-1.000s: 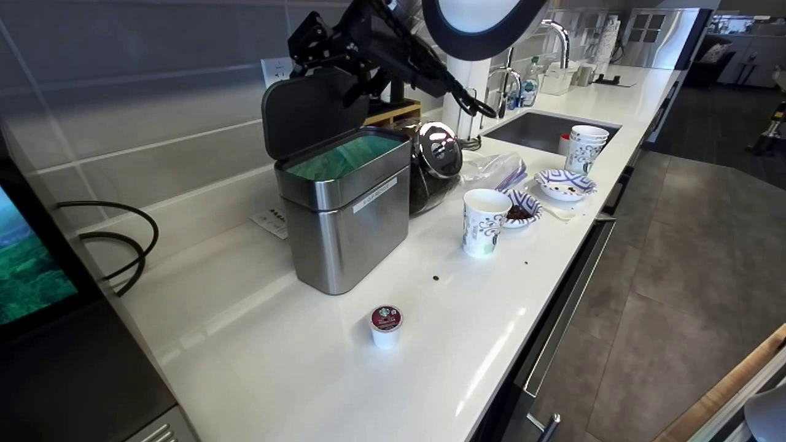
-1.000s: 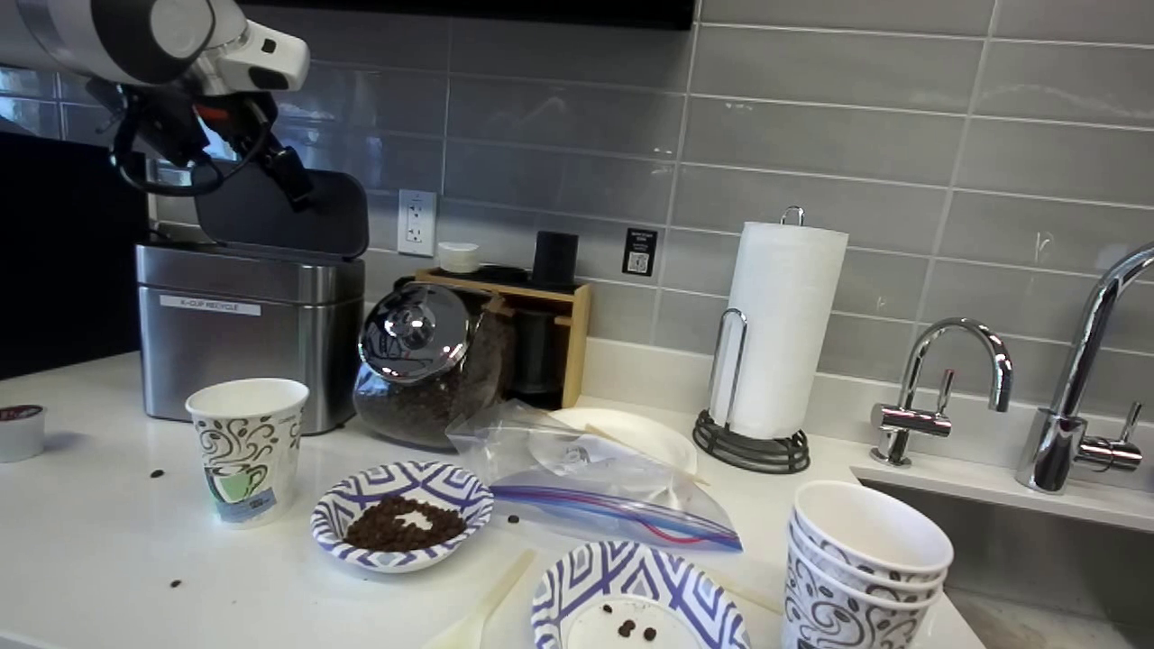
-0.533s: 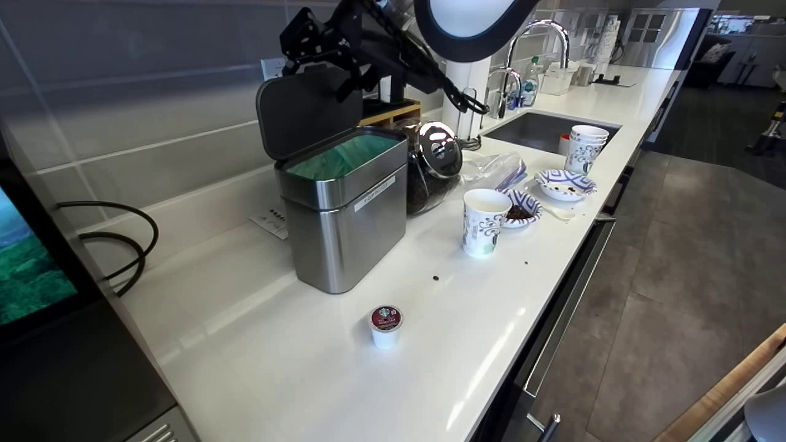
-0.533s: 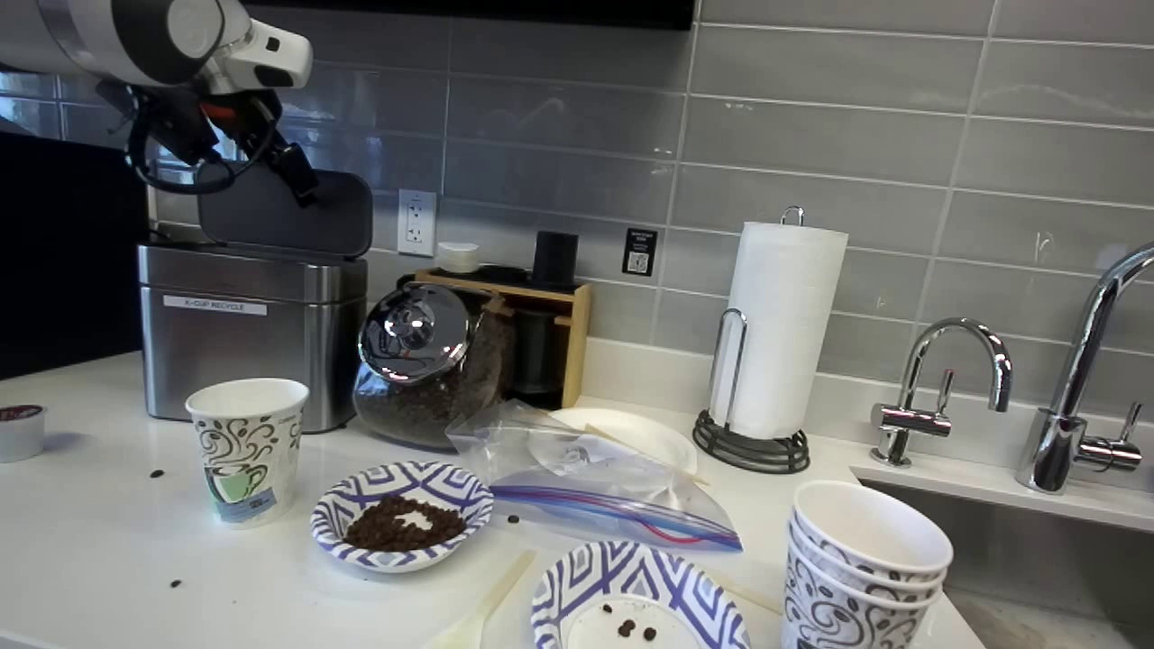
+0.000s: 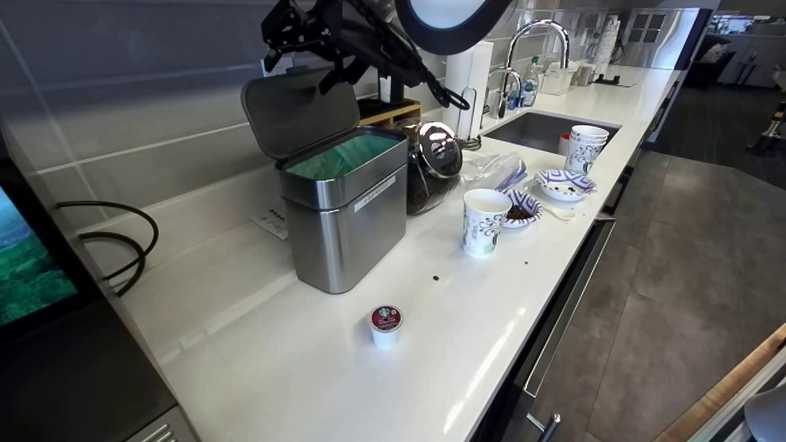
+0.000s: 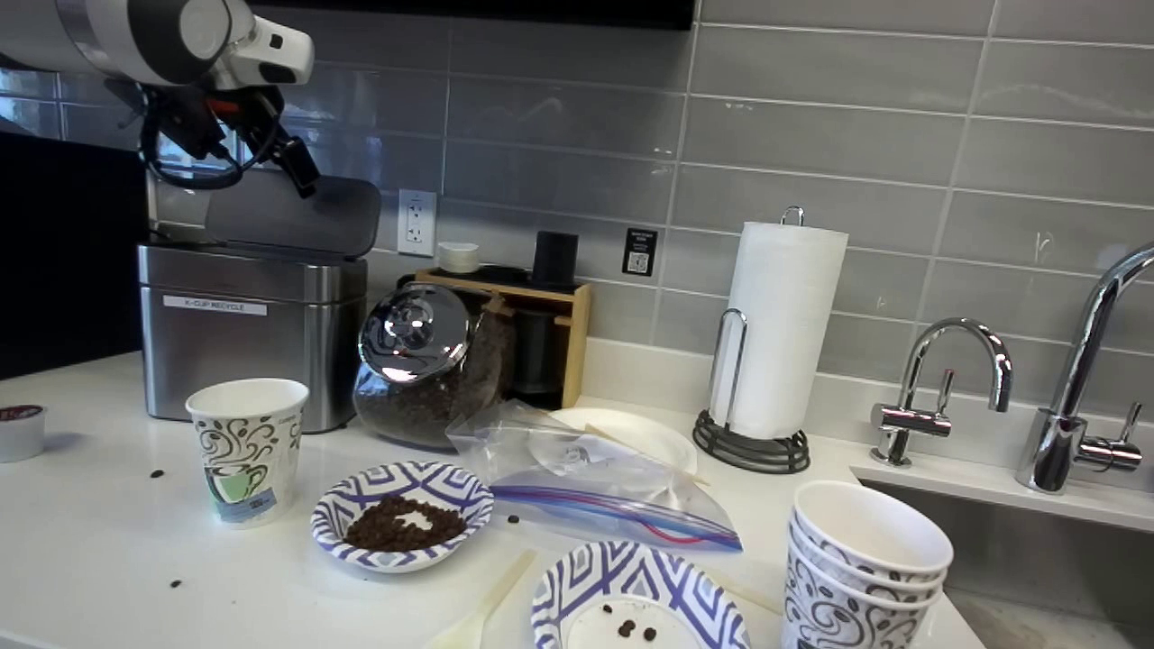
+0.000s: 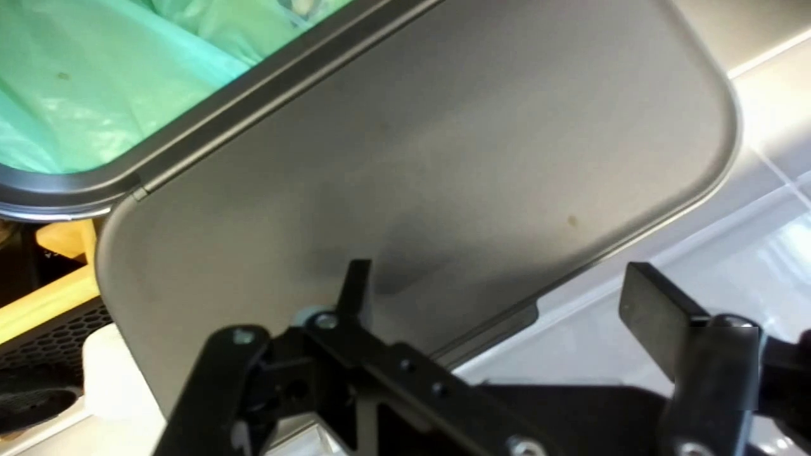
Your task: Open the bin and put the white cup item in the bin
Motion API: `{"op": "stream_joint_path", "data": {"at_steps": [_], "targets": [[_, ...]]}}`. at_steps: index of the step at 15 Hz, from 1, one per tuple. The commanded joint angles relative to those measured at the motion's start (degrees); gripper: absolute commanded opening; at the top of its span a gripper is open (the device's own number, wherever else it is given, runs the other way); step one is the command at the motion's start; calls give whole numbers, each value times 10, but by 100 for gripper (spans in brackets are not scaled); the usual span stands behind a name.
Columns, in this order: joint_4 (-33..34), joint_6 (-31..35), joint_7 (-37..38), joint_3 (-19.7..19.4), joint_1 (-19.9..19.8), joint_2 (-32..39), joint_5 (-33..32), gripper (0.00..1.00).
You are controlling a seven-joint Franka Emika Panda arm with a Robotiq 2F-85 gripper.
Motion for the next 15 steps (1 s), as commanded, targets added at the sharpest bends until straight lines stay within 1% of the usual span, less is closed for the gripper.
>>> {"op": "stream_joint_path", "data": {"at_steps": [1,5,7,8,10,11,15], "targets": [[20,0,10,-9,10,16,-13,100],[21,-9,5,-1,6,14,-2,100],[11,-39,11,-6,8,-6,-6,100],[5,-53,-2,6,1,-15,6,100],[-7,-100,-38,31,-14,-39,36,100],[-9,-132,-65,28,-5,-54,66,100],[-13,-247,-118,41,-8,-103,125,100]]}}
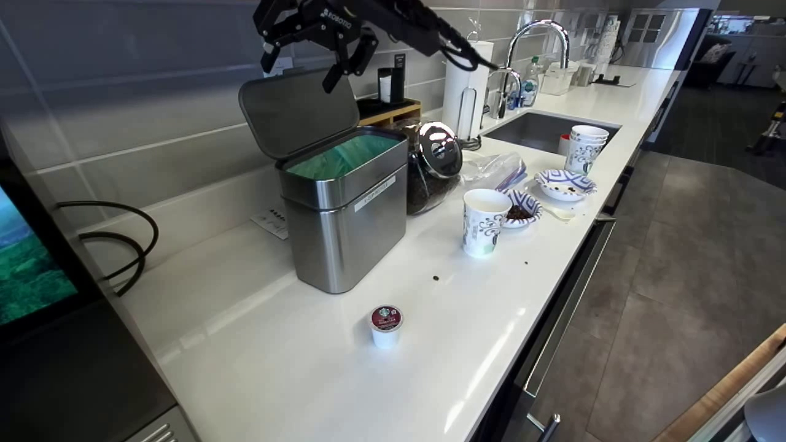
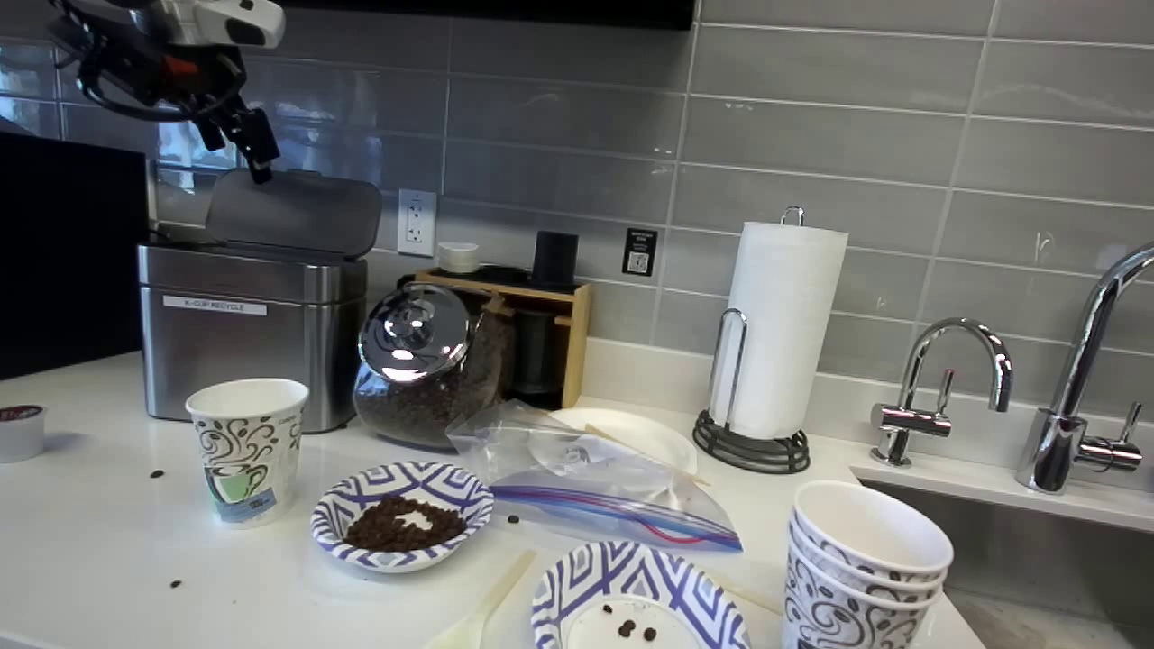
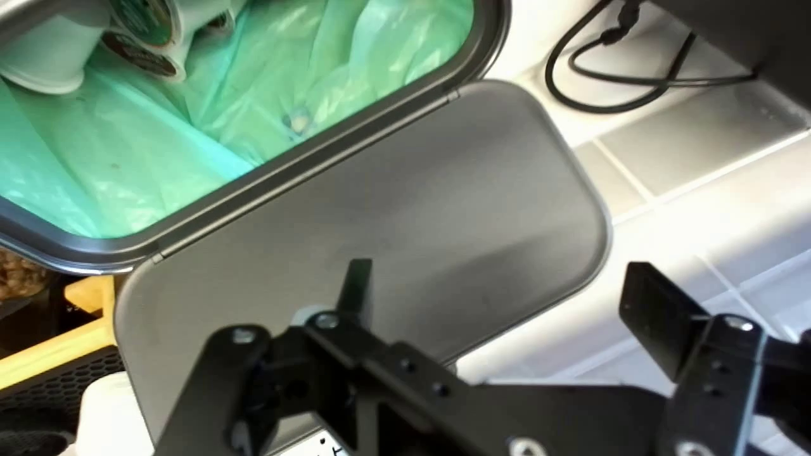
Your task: Open the bin and put the white cup item in the bin
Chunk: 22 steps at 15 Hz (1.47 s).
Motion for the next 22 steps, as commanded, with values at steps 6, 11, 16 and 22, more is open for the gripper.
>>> {"op": "stream_joint_path", "data": {"at_steps": [6,11,16,22], "targets": [[-35,-270,-77,6,-12,-107,52,100],[-84,-319,-119,8,-10,-134,86,100],[-162,-294,-143,11,-7,-151,133,100],[-264,-231,-118,27,-7,-186,94,100]]}}
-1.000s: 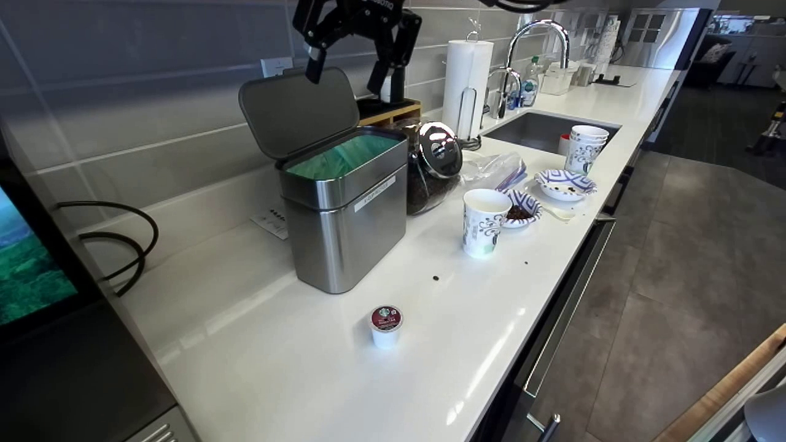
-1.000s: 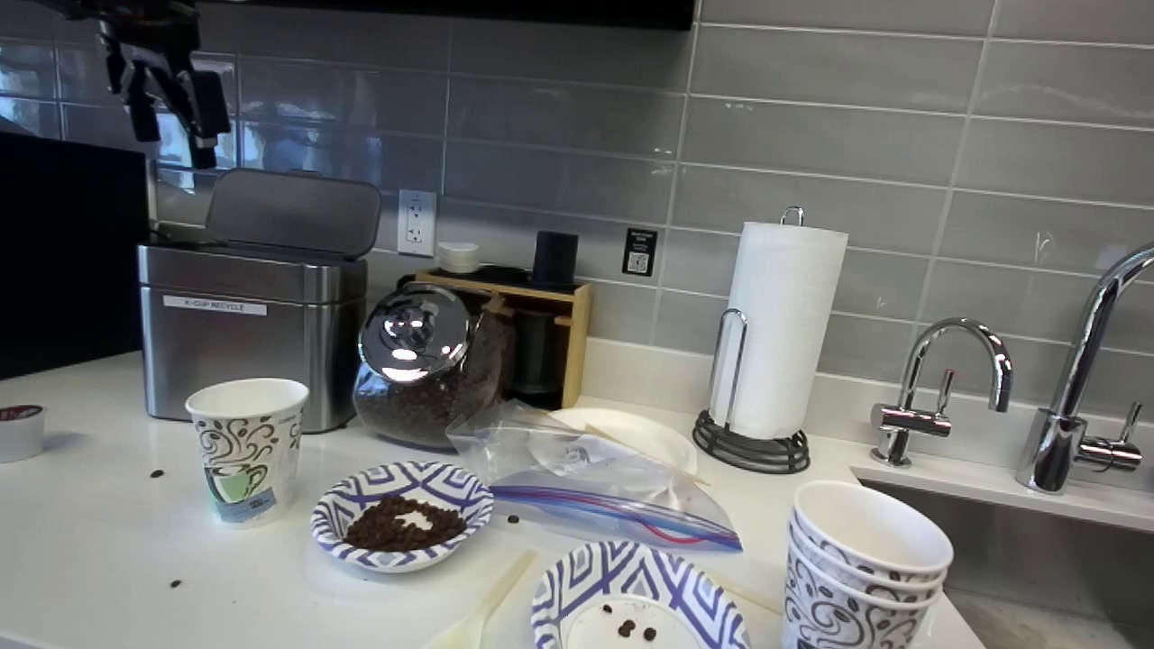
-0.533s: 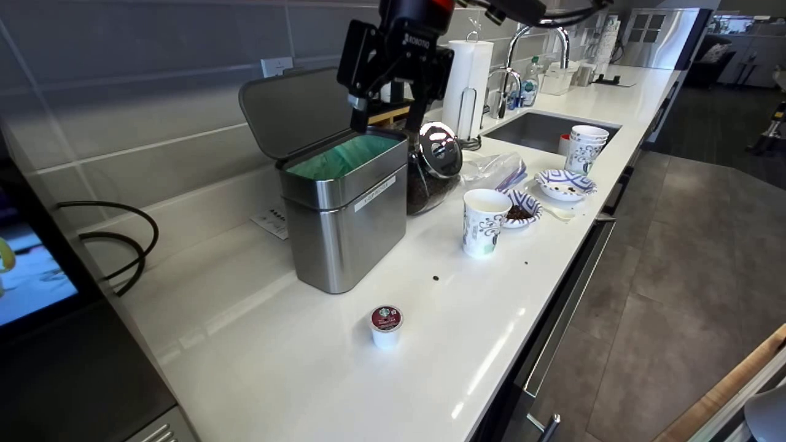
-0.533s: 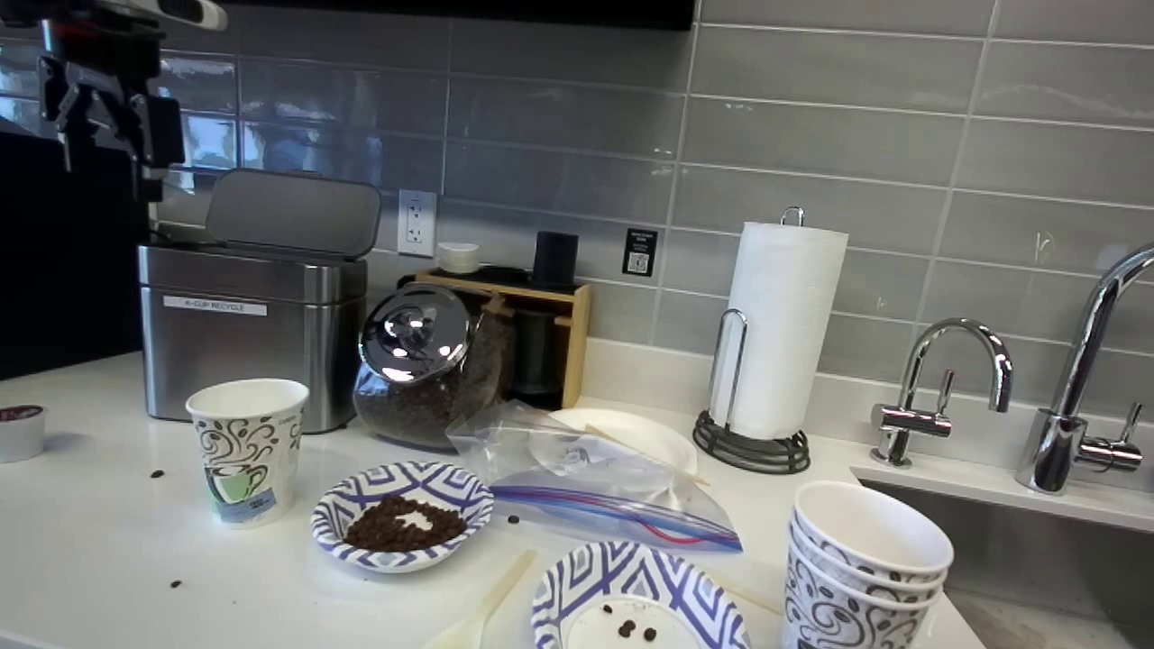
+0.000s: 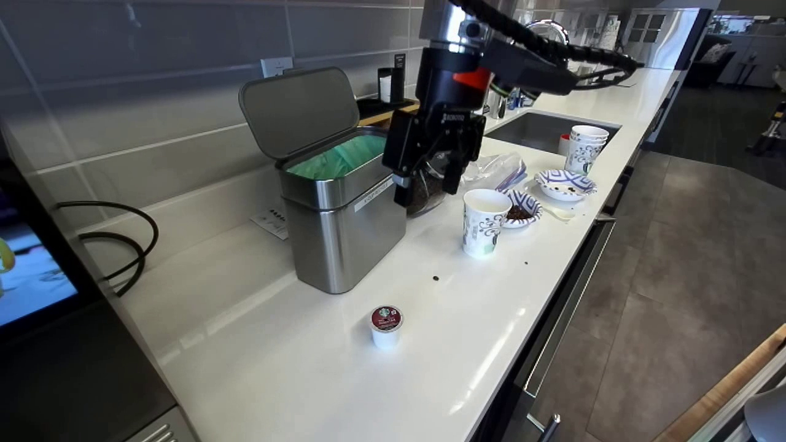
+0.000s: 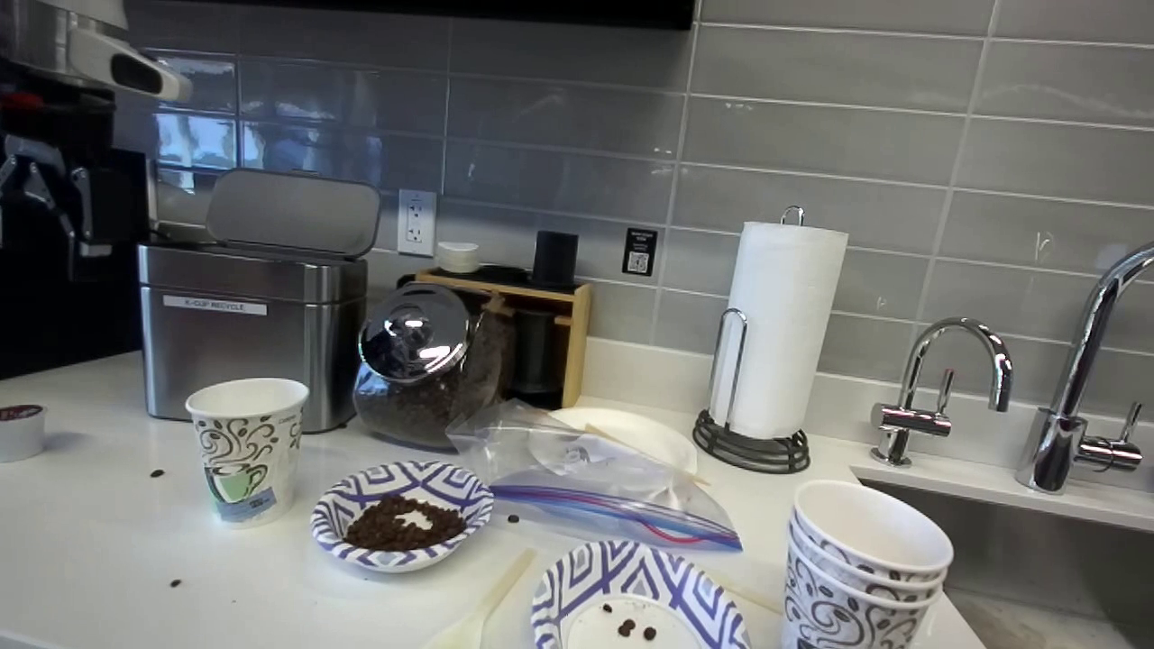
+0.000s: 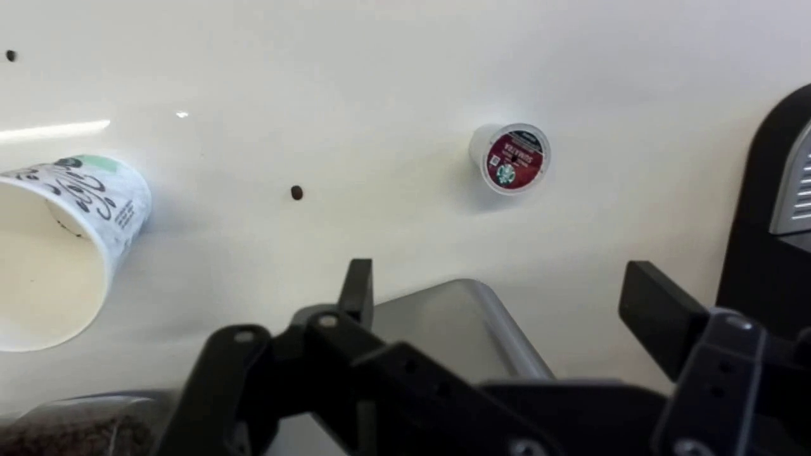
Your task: Open the bin and put the white cup item in the bin
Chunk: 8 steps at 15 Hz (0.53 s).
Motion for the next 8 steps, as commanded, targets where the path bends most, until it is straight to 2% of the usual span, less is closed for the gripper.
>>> {"op": "stream_joint_path", "data": {"at_steps": [1,3,4,8], "targets": [[-80,61,10,14,0,-41,-8,100],[-108,94,18,21,1,-46,-9,100],[-66,62,2,14,-2,-22,-2,100],[-92,83,4,18,0,-32,-2,100]]}}
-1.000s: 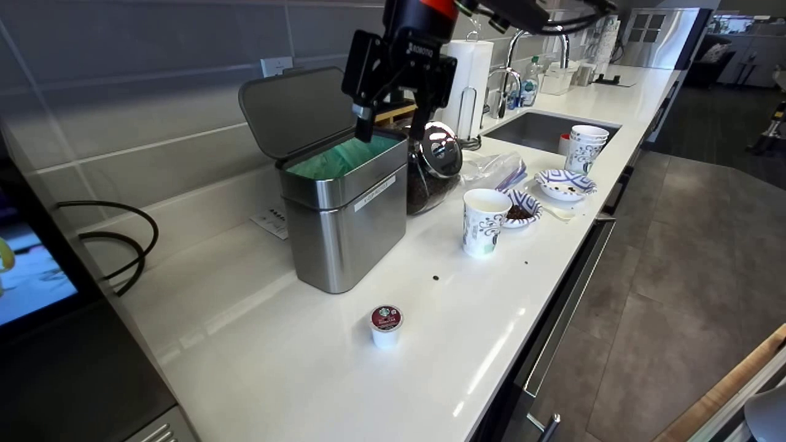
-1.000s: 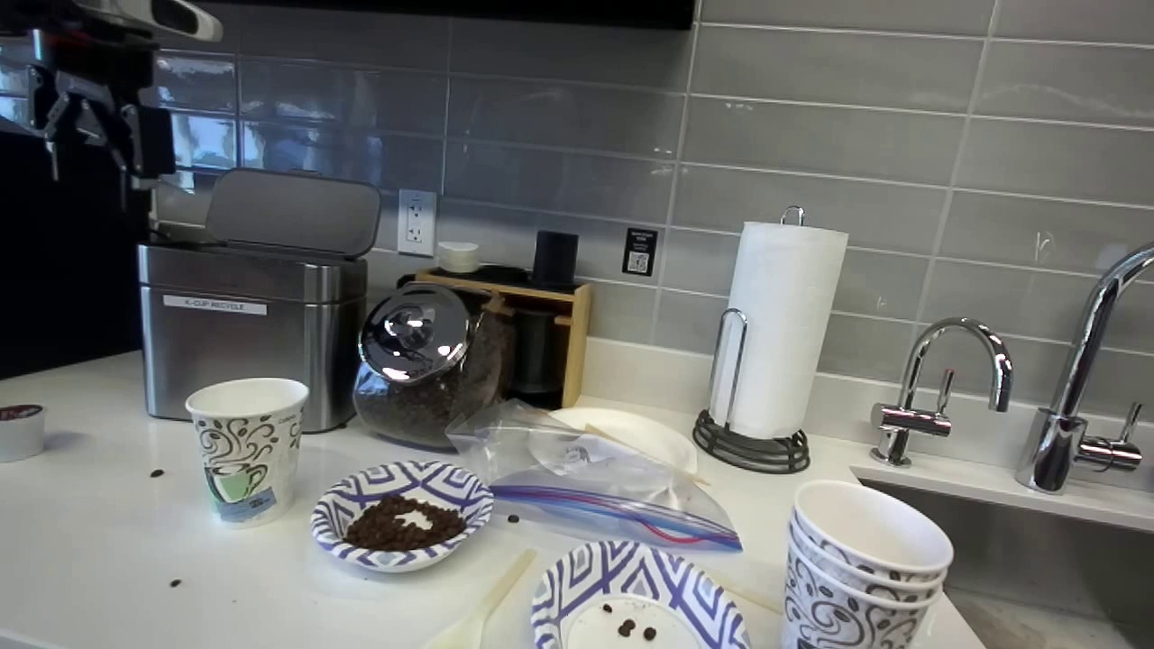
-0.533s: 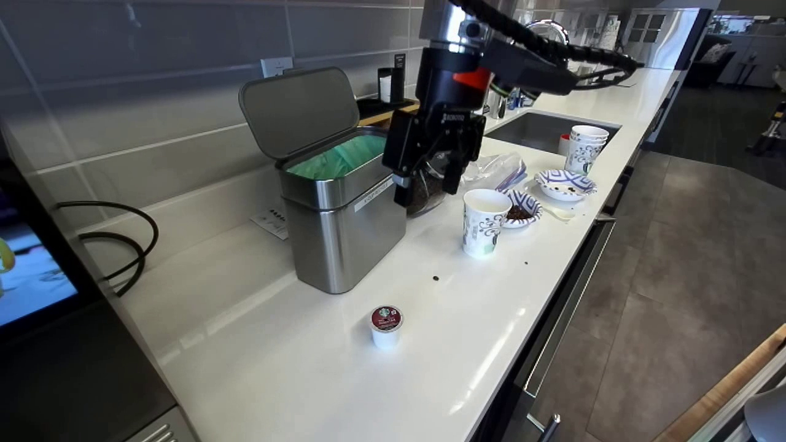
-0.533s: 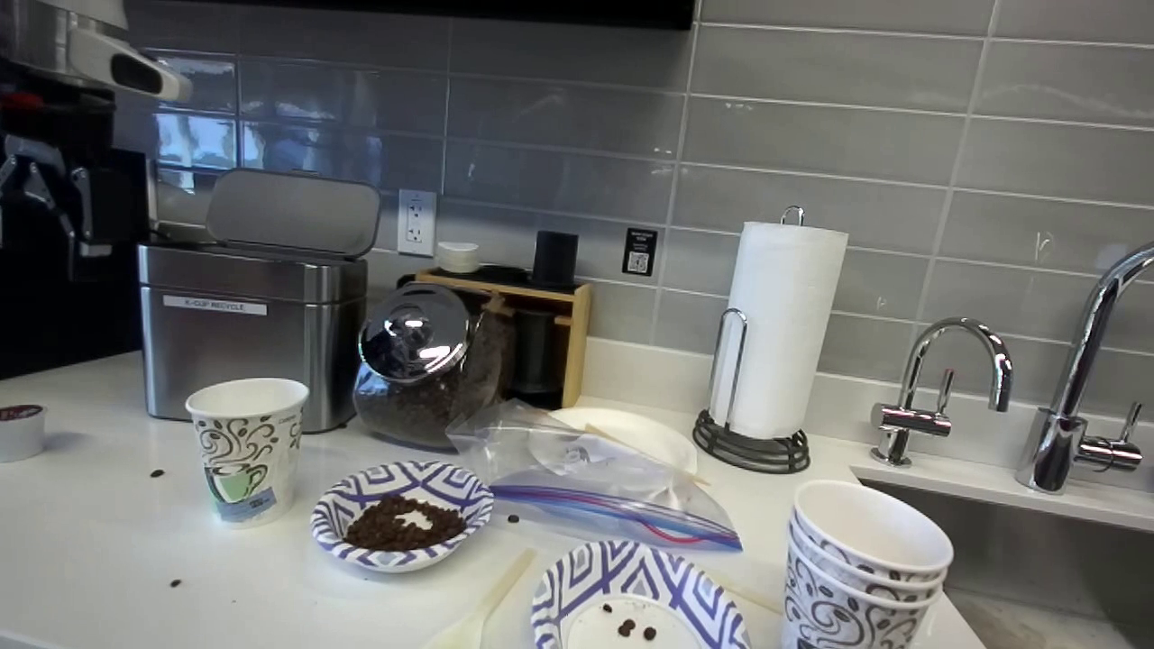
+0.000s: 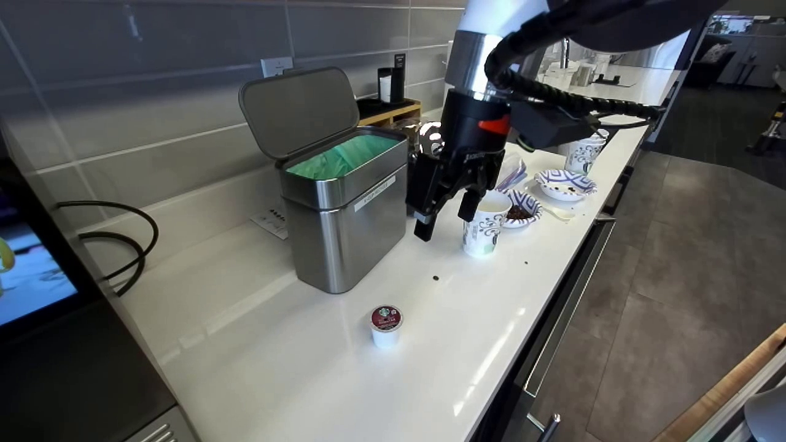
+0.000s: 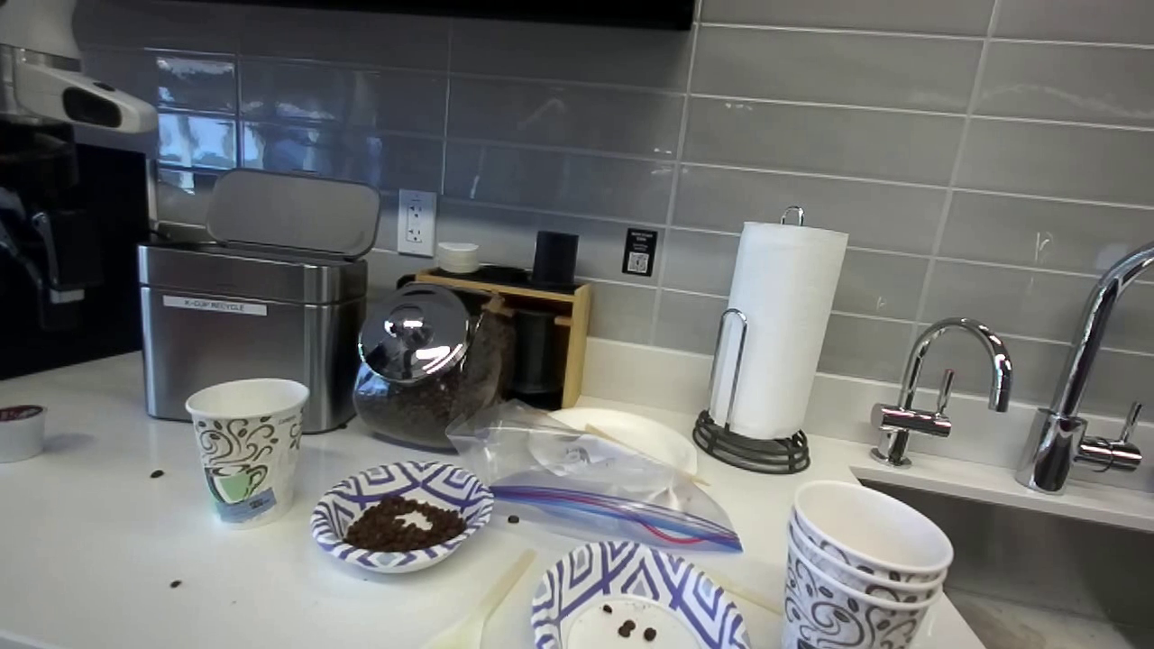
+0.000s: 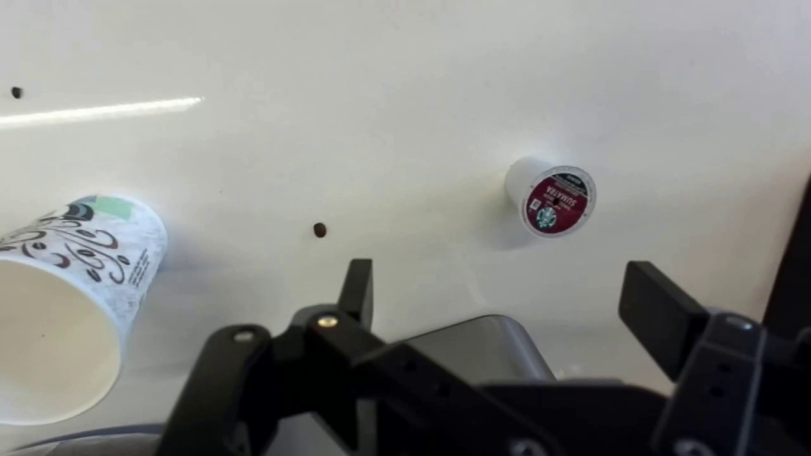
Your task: Open the bin and put the white cup item in the bin
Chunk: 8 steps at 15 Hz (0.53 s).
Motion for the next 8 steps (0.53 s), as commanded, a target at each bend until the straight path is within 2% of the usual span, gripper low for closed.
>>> {"op": "stream_joint_path", "data": {"at_steps": [1,8], "targets": [[1,-2,0,2,-2,-1,0,100],[7,2,-9,0,-1,35,7,100]]}}
